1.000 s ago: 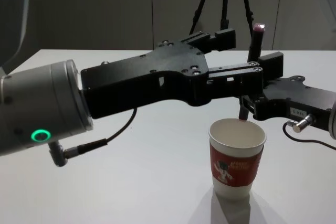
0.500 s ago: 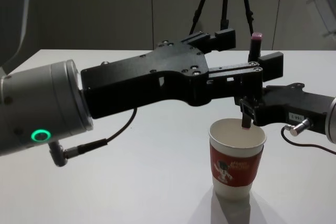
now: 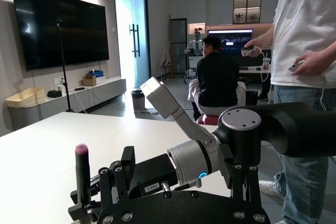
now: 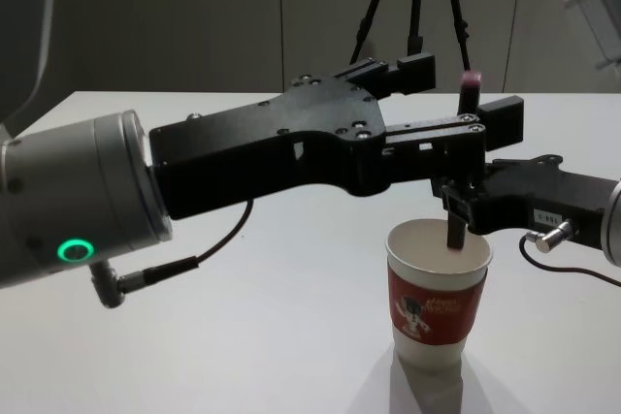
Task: Place the pen into the pen holder.
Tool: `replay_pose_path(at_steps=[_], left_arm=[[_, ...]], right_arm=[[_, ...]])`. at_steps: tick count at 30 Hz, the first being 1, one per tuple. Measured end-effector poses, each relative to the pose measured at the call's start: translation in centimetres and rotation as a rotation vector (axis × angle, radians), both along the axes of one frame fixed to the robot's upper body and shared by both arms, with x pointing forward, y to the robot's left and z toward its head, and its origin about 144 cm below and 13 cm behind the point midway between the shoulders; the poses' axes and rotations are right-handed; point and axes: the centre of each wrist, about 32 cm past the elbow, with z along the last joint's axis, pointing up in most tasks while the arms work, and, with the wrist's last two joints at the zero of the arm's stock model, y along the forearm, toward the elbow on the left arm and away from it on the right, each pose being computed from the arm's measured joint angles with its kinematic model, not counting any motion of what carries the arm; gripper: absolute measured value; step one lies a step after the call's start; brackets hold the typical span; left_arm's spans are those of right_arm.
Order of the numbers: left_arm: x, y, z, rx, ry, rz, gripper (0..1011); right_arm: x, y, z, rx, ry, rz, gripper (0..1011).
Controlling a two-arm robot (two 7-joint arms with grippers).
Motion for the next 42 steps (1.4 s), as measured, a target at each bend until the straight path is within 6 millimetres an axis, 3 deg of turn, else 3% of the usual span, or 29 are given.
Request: replay_pose_path(at_steps=[26, 42], left_arm=[[0.0, 0.0, 0.0, 0.0, 0.0, 0.0, 1001], [0.0, 0.0, 0.0, 0.0, 0.0, 0.0, 1001]], right_arm=[[0.0, 0.0, 0.0, 0.001, -0.002, 0.002, 997], [-0.08, -0.21, -0.04, 0.006, -0.01, 0.002, 1001]])
